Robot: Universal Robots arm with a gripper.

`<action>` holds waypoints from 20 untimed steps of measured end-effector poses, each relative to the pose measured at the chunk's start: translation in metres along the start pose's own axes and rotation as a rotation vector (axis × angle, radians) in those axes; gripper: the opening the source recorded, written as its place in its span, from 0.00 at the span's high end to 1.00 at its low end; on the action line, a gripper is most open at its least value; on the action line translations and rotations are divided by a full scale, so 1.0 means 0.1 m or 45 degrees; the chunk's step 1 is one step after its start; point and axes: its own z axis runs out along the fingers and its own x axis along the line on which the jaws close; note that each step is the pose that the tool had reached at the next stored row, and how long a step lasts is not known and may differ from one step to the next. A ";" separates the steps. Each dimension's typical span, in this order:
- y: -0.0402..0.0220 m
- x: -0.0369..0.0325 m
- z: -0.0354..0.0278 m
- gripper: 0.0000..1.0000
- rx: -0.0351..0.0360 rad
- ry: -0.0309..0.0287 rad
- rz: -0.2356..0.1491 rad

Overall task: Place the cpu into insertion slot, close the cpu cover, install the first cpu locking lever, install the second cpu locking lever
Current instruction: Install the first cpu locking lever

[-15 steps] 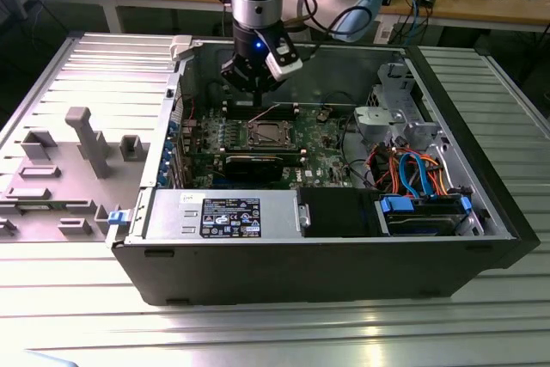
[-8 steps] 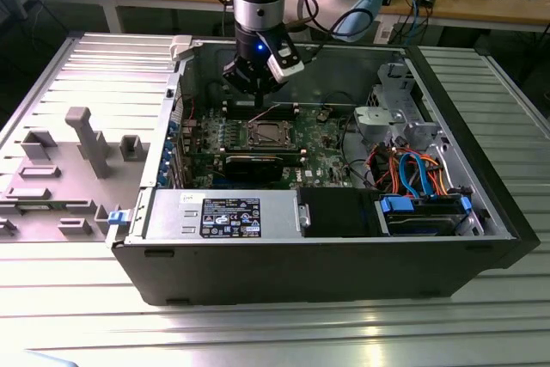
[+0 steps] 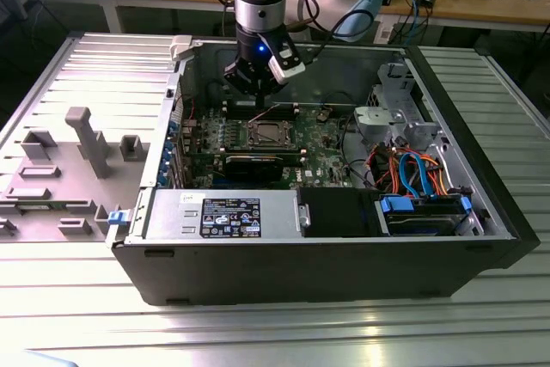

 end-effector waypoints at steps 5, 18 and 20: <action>0.000 0.000 0.000 0.89 0.0001 0.0001 0.000; 0.036 -0.262 0.110 0.89 0.0027 0.0024 0.021; 0.034 -0.280 0.125 0.89 0.0028 0.0024 0.023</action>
